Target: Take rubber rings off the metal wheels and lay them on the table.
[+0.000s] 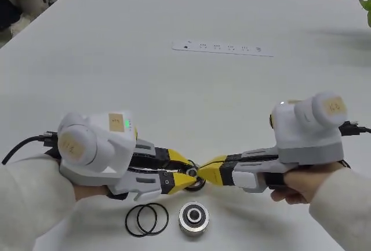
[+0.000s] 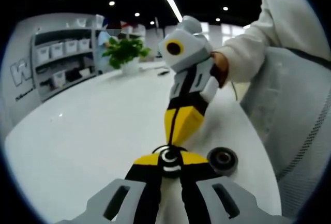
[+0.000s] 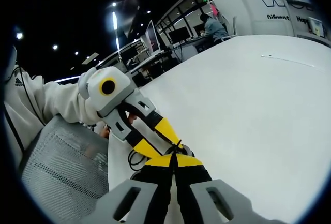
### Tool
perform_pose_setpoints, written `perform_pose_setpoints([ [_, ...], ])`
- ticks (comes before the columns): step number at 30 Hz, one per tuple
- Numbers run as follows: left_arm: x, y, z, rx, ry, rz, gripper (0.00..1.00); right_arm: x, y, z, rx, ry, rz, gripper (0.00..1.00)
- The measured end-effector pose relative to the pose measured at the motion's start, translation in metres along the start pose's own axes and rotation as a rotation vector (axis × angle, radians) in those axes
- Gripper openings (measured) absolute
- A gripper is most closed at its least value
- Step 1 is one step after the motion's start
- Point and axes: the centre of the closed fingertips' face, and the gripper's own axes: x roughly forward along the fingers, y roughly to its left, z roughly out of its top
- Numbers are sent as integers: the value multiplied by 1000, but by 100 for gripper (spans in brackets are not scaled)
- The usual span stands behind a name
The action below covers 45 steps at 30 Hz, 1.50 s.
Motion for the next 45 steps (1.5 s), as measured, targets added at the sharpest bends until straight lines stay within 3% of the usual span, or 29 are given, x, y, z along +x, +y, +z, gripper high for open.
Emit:
perform_pose_setpoints([
  [7,0,0,0,2,8,2,14,-1,-3,-1,8,2,-10,0],
  [10,0,1,1,-40,12,8,14,-2,-4,-2,7,4,-15,0],
  [18,-5,-1,3,-10,31,-3,20,-4,-7,-2,7,4,-24,0],
  [21,-10,-1,7,-10,21,1,24,-5,-6,0,6,2,-25,0],
  [26,-20,2,18,-14,-4,19,39,-7,-6,3,7,-7,-28,0],
  [38,-50,5,47,21,-46,64,57,-14,0,11,8,-26,-25,0],
  [45,-70,3,55,38,-45,88,63,-22,4,18,5,-44,-21,0],
])
